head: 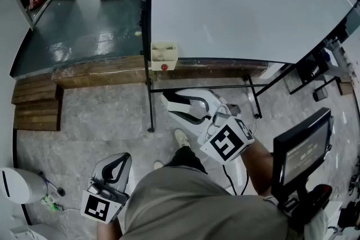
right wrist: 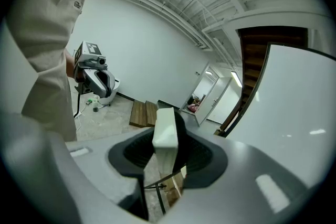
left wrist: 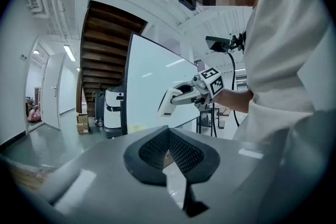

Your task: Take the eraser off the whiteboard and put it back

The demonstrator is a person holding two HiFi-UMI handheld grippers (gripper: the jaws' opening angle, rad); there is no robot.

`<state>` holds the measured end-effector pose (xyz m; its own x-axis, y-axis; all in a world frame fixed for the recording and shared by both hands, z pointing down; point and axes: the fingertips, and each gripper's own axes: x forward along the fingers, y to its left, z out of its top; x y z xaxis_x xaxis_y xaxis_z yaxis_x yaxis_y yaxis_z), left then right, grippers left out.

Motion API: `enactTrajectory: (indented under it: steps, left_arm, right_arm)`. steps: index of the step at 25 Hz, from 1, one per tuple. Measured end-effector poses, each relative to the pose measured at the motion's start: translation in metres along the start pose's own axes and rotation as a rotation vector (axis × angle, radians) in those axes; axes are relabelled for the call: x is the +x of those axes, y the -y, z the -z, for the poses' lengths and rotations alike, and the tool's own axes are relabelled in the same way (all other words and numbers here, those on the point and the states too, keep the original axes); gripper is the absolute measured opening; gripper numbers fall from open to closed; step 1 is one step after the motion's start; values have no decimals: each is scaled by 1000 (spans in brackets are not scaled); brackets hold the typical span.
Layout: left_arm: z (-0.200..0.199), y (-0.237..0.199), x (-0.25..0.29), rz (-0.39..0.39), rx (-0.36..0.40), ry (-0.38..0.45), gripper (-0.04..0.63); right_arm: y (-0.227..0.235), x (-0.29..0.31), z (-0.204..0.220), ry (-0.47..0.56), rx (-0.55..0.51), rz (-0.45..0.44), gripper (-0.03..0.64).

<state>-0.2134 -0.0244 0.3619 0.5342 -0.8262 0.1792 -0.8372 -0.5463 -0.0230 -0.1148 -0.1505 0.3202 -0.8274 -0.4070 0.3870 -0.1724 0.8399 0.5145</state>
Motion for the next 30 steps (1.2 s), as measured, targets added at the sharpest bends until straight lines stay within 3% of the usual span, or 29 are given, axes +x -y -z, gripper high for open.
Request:
enactTrajectory:
  steps: [19, 30]
  left_arm:
    - [-4, 1, 11, 18, -11, 41, 6]
    - [-19, -12, 61, -30, -33, 1, 6]
  right_arm:
    - [6, -2, 8, -1, -10, 9, 152]
    - [67, 23, 46, 18, 5, -44, 152]
